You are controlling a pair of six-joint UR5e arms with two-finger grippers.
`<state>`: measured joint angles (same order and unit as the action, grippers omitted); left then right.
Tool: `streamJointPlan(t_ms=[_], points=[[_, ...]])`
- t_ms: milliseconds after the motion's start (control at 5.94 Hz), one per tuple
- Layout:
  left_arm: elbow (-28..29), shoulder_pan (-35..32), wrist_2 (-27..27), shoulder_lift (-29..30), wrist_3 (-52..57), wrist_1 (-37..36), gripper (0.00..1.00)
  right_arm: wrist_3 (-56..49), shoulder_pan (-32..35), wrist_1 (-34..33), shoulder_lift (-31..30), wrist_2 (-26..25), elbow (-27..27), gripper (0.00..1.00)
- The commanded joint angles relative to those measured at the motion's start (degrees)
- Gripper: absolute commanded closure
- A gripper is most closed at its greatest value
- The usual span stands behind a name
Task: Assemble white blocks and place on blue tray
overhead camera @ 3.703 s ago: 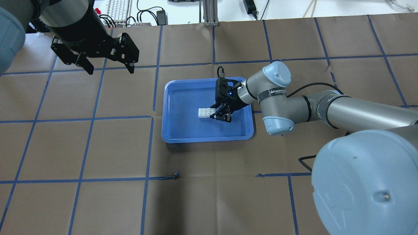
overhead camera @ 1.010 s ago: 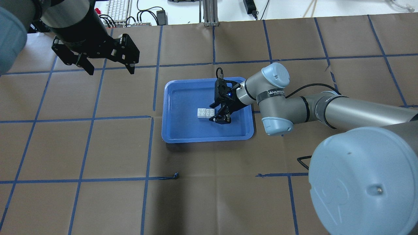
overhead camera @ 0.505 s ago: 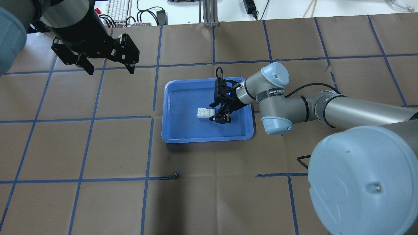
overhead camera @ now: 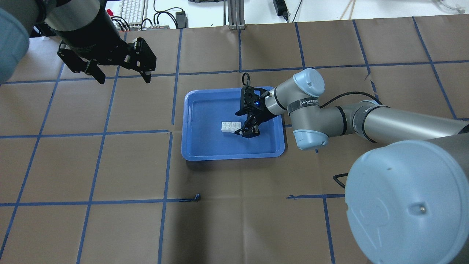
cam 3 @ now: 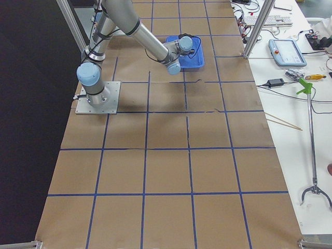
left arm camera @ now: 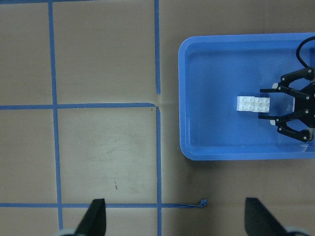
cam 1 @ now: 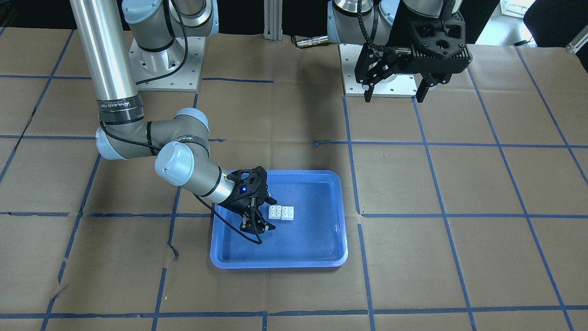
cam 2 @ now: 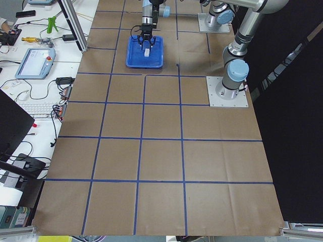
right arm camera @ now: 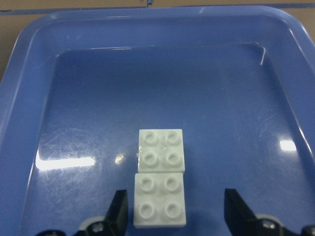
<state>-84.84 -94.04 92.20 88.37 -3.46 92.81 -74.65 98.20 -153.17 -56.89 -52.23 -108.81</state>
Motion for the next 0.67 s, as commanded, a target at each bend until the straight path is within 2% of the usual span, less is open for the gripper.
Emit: streamJointPlan(t_ms=[0,168,337,505], points=[[0.0,0.0,0.0,0.0,-0.1,0.0,0.01,6.6,-0.1,0.2,-0.9,-0.8,2.0,0.0],[0.0,0.0,0.0,0.0,0.0,0.0,0.01,8.5,-0.1,1.7,-2.8,-1.5,3.4,0.0],[0.0,0.0,0.0,0.0,0.0,0.0,0.01,9.1,-0.6,7.7,-6.0,-3.0,4.0,0.0],[0.0,0.0,0.0,0.0,0.0,0.0,0.01,11.4,-1.0,14.8,-11.1,-7.6,4.3,0.0]])
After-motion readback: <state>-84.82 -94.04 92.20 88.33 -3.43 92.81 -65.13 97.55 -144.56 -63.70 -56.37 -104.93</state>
